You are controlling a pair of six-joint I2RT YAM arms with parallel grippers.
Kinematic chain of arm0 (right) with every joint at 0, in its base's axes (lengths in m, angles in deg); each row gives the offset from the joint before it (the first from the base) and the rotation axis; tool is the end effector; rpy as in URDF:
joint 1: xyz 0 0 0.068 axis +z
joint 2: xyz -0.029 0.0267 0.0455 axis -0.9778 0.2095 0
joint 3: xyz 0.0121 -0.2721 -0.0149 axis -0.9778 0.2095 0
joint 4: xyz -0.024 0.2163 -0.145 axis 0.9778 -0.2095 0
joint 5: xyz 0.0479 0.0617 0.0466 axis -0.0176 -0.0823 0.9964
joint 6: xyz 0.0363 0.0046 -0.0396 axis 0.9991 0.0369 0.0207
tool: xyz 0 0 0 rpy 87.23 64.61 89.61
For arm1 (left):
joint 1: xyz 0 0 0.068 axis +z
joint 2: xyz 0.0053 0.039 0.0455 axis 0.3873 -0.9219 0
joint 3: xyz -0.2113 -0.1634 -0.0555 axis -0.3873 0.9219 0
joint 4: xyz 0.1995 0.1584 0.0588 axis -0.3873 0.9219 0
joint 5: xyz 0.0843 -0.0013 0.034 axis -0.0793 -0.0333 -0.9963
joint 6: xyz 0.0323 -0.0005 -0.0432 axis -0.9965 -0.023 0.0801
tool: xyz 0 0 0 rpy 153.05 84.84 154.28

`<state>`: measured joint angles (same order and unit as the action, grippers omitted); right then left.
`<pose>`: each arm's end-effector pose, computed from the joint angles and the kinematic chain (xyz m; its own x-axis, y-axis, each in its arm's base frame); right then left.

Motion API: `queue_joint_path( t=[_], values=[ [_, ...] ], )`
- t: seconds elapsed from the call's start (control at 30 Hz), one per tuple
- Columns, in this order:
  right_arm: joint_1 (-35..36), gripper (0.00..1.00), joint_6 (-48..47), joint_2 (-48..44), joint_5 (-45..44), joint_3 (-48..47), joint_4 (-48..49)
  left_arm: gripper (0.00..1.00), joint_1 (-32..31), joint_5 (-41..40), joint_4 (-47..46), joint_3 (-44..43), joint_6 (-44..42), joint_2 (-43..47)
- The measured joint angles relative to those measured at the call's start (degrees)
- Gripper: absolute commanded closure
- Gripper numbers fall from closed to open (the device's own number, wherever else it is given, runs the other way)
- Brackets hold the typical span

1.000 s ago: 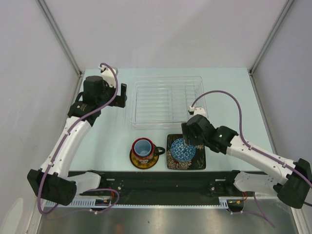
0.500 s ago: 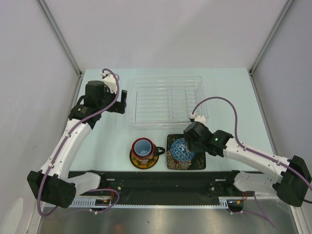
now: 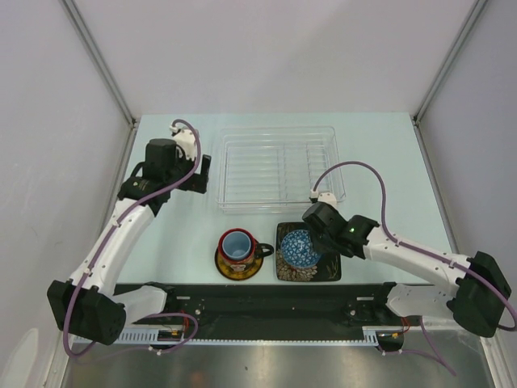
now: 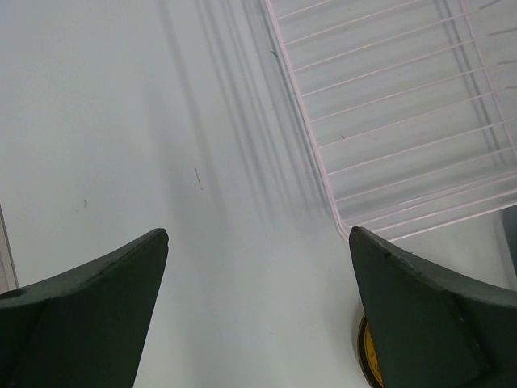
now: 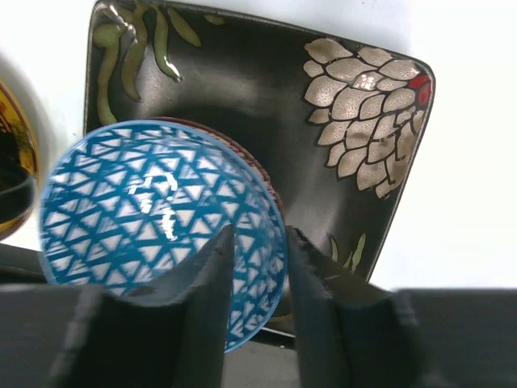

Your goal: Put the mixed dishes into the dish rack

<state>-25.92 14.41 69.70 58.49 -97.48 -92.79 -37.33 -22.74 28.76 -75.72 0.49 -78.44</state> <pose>0.1430 0.1657 0.2297 -0.8175 -0.1543 -0.5548 -0.2341 0.9693 0.0753 0.2421 -0.0619 0.3373 -0.5587 0.2108 -0.8022 0.2689 0.9610 0.0653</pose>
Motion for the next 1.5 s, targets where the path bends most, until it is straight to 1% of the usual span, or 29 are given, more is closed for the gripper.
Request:
queue_joint_path(
  t=[0.07, 0.13, 0.17, 0.23, 0.27, 0.37, 0.57, 0.93, 1.07, 1.2, 1.3, 1.43, 1.5],
  values=[
    [0.00, 0.80, -0.26, 0.66, 0.13, 0.00, 0.07, 0.00, 0.02, -0.11, -0.46, 0.00, -0.28, -0.02],
    [0.00, 0.83, -0.37, 1.11, 0.44, 0.07, 0.31, 0.00, 0.04, -0.28, -0.92, 0.00, -0.50, -0.04],
    [0.02, 0.88, -0.31, 1.14, 0.44, 0.09, 0.26, 0.00, 0.04, -0.44, -1.14, 0.00, -0.55, -0.04],
    [0.00, 0.91, -0.46, 1.11, 0.39, 0.09, 0.20, 0.00, 0.04, -0.59, -1.51, 0.09, -0.85, -0.04],
    [0.00, 0.95, -0.48, 1.03, 0.57, 0.09, 0.26, 0.00, 0.04, -0.63, -1.73, 0.24, -0.92, -0.04],
    [0.02, 1.00, -0.59, 0.15, 0.63, 0.09, 0.74, 0.00, 0.07, -0.94, -2.29, 1.20, -0.94, -0.04],
    [0.02, 1.00, -2.10, -2.05, -0.28, -0.26, -0.04, 0.00, 0.07, -1.11, -2.43, 2.40, -0.94, -0.04],
    [-0.44, 1.00, -5.95, -3.58, -2.38, -5.38, -2.43, 0.00, 0.04, -1.14, -2.45, 2.45, -0.94, -0.07],
    [-1.57, 1.00, -9.35, -4.24, -4.96, -10.54, -4.50, 0.00, 0.07, -1.18, -2.49, 2.56, -0.92, -0.07],
    [-3.89, 1.00, -14.62, -4.15, -12.31, -18.51, -4.28, 0.00, 0.07, -1.05, -2.56, 2.60, -0.83, -0.13],
    [-6.21, 1.00, -19.12, -2.43, -19.15, -23.50, -1.53, 0.00, 0.07, -0.83, -2.62, 2.60, -0.63, -0.42],
    [-10.10, 1.00, -25.31, 4.24, -26.75, -28.68, 4.96, 0.00, 0.07, -0.15, -2.58, 2.60, -0.26, -1.07],
    [-12.48, 1.00, -28.35, 9.73, -30.14, -31.76, 8.20, 0.00, 0.07, 0.04, -2.47, 2.60, -0.26, -1.14]
  ],
)
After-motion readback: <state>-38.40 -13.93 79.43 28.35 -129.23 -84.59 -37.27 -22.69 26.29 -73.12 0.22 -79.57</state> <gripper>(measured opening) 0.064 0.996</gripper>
